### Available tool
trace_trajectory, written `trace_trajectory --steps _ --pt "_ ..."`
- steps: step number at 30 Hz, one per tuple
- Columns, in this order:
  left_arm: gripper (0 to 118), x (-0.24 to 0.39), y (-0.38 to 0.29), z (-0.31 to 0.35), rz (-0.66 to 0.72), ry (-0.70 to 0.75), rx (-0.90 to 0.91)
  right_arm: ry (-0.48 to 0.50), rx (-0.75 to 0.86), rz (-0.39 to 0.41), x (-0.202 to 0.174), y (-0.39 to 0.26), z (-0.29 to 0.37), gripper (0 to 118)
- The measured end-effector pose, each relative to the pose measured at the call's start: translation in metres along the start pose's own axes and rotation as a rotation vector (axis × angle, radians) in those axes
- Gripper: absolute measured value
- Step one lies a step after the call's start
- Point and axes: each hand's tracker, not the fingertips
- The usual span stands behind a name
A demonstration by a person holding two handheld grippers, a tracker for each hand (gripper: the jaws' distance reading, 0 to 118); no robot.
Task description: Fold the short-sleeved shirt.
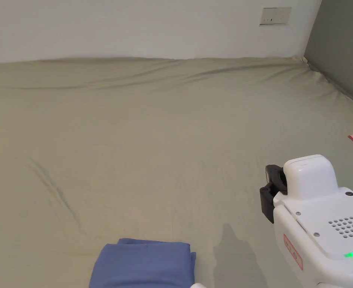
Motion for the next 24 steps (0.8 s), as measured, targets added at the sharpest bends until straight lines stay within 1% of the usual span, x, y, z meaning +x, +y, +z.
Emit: trace_trajectory --steps 3,7,8,10,11,12,13,14,15,16,18,19,20,22,23,24 --pt "0 -0.03 -0.007 0.041 0.099 0.049 0.096 0.036 -0.008 0.001 -0.009 -0.004 -0.007 0" --pt "0 -0.086 -0.019 0.094 0.219 0.252 0.232 0.173 -0.072 0.008 -0.035 -0.022 -0.028 0" --pt "0 -0.102 -0.023 0.106 0.254 0.303 0.26 0.219 -0.102 -0.006 -0.044 -0.031 -0.035 0" --pt "0 -0.13 -0.03 0.121 0.334 0.36 0.29 0.348 -0.143 -0.049 -0.061 -0.056 -0.051 0" --pt "0 -0.143 -0.035 0.127 0.372 0.382 0.301 0.396 -0.206 -0.065 -0.073 -0.07 -0.06 0" --pt "0 -0.153 -0.039 0.133 0.394 0.411 0.305 0.418 -0.28 -0.063 -0.084 -0.084 -0.069 0" --pt "0 -0.162 -0.044 0.138 0.412 0.441 0.31 0.43 -0.342 -0.034 -0.098 -0.1 -0.078 0" --pt "0 -0.169 -0.048 0.139 0.426 0.452 0.311 0.449 -0.386 0.029 -0.11 -0.118 -0.087 0" --pt "0 -0.176 -0.051 0.142 0.437 0.457 0.31 0.46 -0.444 0.091 -0.12 -0.135 -0.097 0" --pt "0 -0.182 -0.055 0.143 0.45 0.448 0.306 0.449 -0.544 0.161 -0.132 -0.15 -0.106 0" --pt "0 -0.191 -0.062 0.143 0.5 0.404 0.298 0.427 -0.718 0.232 -0.148 -0.179 -0.124 0" --pt "0 -0.196 -0.065 0.143 0.521 0.373 0.291 0.417 -0.707 0.238 -0.147 -0.189 -0.126 0" --pt "0 -0.2 -0.067 0.142 0.543 0.334 0.279 0.411 -0.576 0.225 -0.146 -0.183 -0.121 0" --pt "1 -0.21 -0.071 0.138 0.592 0.233 0.256 0.419 -0.642 0.228 -0.144 -0.175 -0.124 0" --pt "7 -0.216 -0.074 0.134 0.625 0.184 0.246 0.425 -0.648 0.231 -0.144 -0.173 -0.125 0" --pt "25 -0.223 -0.077 0.129 0.672 0.143 0.254 0.439 -0.659 0.233 -0.142 -0.174 -0.128 0"
